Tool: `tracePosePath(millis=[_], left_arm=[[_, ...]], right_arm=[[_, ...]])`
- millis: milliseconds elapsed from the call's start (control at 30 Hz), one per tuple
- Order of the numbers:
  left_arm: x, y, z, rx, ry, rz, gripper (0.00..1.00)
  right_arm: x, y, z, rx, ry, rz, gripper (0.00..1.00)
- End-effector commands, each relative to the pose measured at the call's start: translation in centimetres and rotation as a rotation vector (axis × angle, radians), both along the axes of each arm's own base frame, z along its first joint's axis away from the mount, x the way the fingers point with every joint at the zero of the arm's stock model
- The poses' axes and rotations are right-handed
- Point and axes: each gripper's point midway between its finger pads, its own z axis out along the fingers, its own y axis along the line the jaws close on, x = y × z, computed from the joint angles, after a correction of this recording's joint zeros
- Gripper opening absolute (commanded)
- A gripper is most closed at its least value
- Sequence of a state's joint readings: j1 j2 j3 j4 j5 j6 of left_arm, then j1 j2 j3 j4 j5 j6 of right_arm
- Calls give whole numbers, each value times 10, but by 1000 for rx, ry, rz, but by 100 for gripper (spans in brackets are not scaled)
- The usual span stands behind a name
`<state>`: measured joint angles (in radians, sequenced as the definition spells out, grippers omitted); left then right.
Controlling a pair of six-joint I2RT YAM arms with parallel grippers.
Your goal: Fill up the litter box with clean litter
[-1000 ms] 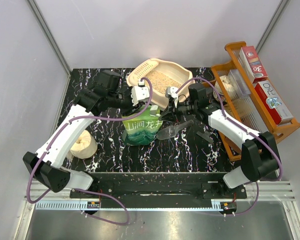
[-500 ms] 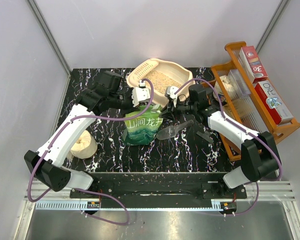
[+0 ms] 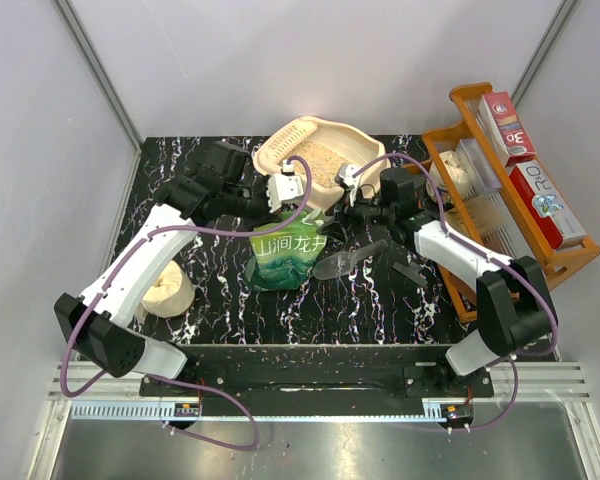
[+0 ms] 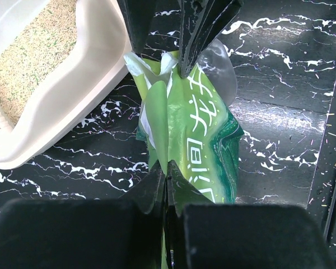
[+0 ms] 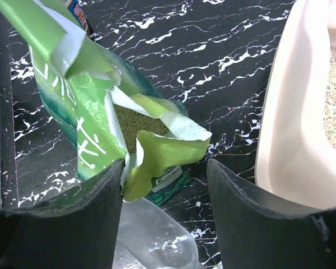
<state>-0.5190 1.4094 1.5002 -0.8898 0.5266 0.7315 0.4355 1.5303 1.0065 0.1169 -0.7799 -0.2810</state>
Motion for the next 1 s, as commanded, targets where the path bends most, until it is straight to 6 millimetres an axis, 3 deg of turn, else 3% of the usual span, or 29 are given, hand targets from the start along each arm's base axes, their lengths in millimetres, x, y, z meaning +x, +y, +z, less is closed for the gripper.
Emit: tracePosePath(millis=[0, 367, 567, 967], left_arm=[[3, -8, 15, -39, -10, -2, 0], [2, -2, 14, -23, 7, 17, 0], [4, 0, 14, -22, 23, 39, 0], [22, 7, 15, -31, 42, 95, 0]], right_arm=[[13, 4, 24, 85, -12, 22, 66], [11, 17, 34, 173, -2, 180, 71], [16, 23, 29, 205, 25, 230, 72], [-6, 22, 27, 310, 210, 293, 63]])
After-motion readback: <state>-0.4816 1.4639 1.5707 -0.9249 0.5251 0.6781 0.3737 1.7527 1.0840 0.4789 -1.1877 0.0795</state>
